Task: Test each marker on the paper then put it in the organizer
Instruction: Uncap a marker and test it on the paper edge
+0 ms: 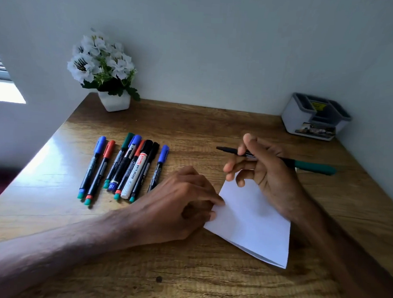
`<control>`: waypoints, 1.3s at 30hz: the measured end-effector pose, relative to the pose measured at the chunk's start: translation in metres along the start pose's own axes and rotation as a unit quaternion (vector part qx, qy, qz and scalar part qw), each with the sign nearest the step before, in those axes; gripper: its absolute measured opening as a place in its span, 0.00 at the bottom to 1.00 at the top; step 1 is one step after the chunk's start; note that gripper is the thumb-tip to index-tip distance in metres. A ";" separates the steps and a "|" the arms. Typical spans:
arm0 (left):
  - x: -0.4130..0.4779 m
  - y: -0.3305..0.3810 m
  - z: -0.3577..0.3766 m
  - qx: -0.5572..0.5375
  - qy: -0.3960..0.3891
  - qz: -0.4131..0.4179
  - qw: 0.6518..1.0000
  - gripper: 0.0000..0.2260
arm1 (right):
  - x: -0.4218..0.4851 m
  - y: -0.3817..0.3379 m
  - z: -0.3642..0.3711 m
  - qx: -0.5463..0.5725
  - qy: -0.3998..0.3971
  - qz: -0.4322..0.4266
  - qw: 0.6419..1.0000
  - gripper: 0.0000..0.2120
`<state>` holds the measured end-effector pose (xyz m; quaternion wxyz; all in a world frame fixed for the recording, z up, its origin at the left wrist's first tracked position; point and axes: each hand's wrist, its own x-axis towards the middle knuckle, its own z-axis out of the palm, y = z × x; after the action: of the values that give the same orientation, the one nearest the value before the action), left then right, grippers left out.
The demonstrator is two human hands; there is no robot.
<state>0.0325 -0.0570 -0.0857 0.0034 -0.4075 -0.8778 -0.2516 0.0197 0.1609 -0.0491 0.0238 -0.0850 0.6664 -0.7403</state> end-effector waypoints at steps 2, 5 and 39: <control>-0.001 -0.001 0.001 0.001 -0.002 -0.018 1.000 0.18 | 0.000 0.001 0.000 -0.018 0.017 0.018 1.000 0.15; -0.002 -0.001 0.003 0.012 -0.013 -0.025 1.000 0.23 | -0.009 -0.003 -0.004 -0.017 0.020 0.056 0.998 0.20; -0.005 -0.001 0.002 0.042 -0.052 -0.002 0.998 0.30 | -0.060 0.032 0.000 -0.286 -0.117 -0.112 0.944 0.01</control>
<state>0.0355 -0.0608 -0.0889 -0.0253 -0.4175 -0.8876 -0.1929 0.0766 0.1665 -0.0862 -0.0065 -0.2487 0.8289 -0.5010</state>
